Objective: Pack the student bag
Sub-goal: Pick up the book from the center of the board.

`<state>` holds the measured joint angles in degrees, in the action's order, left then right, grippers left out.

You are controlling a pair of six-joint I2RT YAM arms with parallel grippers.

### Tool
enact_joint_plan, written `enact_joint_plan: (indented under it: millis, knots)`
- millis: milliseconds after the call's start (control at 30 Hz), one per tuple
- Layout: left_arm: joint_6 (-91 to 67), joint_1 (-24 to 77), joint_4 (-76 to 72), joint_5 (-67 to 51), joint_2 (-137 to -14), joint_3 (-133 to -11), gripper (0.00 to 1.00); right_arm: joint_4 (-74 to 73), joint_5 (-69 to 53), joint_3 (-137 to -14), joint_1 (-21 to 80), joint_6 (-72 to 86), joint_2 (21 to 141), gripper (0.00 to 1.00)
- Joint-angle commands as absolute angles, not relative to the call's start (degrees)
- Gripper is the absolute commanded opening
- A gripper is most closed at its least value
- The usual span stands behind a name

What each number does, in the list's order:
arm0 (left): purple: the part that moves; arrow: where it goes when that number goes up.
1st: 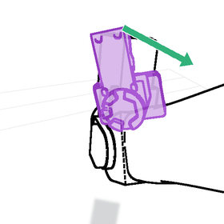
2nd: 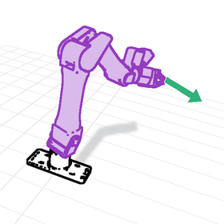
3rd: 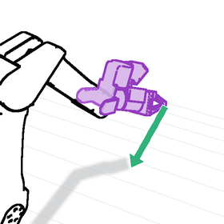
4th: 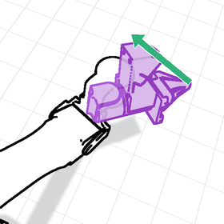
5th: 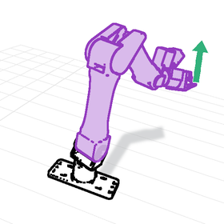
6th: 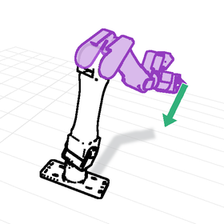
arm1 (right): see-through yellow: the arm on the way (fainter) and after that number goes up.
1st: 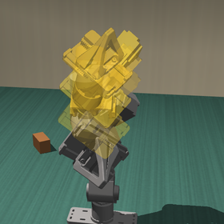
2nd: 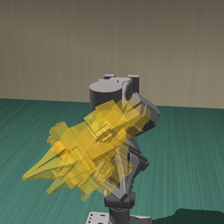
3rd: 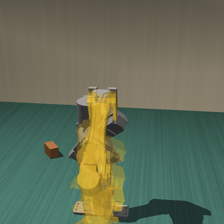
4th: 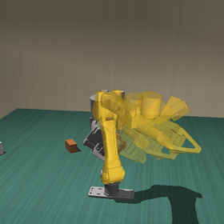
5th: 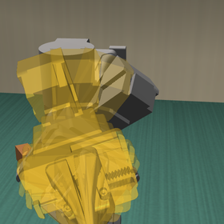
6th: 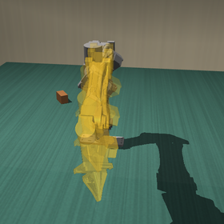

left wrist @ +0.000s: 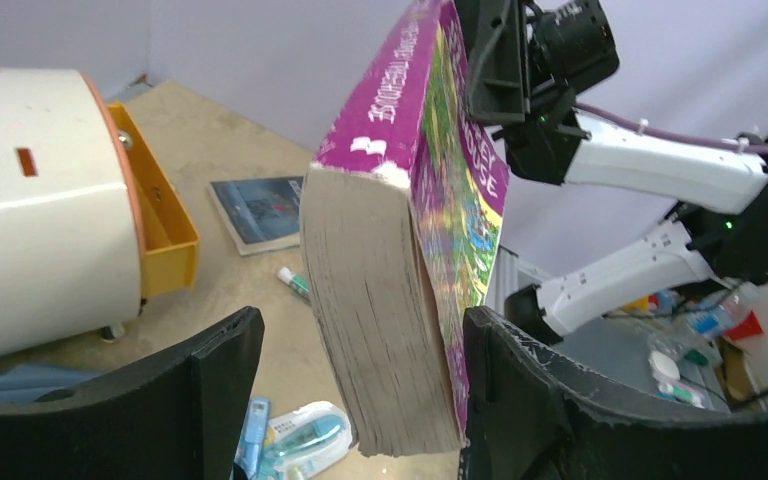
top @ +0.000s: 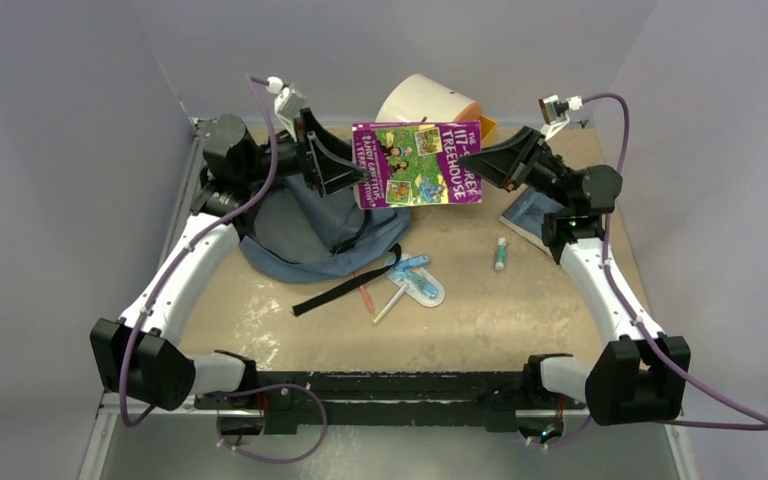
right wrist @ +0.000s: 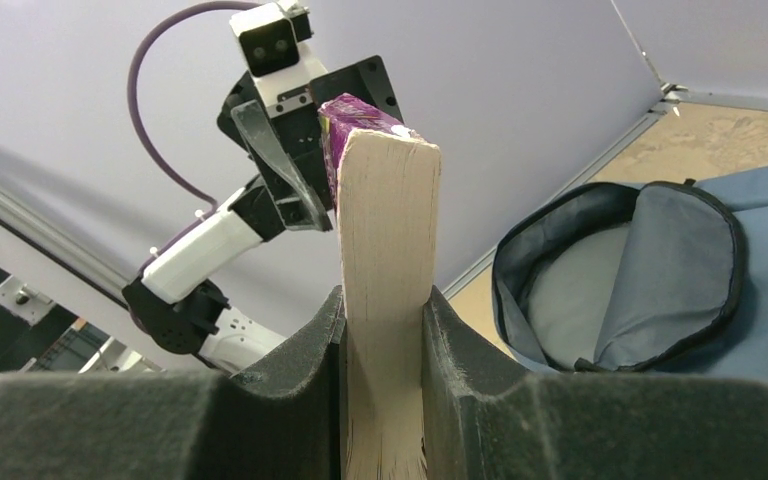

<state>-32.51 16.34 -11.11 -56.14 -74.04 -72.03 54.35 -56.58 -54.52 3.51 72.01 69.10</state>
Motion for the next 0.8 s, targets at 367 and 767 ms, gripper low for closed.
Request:
enact_joint_plan:
  millis: [367, 767]
  knots:
    - [-39.9, 18.5, -18.0, -59.8, -76.1, -71.6, 0.57, 57.2, -50.4, -57.6, 5.2, 69.7, 71.0, 0.0]
    - [-38.6, 21.2, -13.5, -54.9, -76.6, -72.7, 0.55, 39.8, -42.2, -62.0, 7.8, 54.6, 69.0, 0.0]
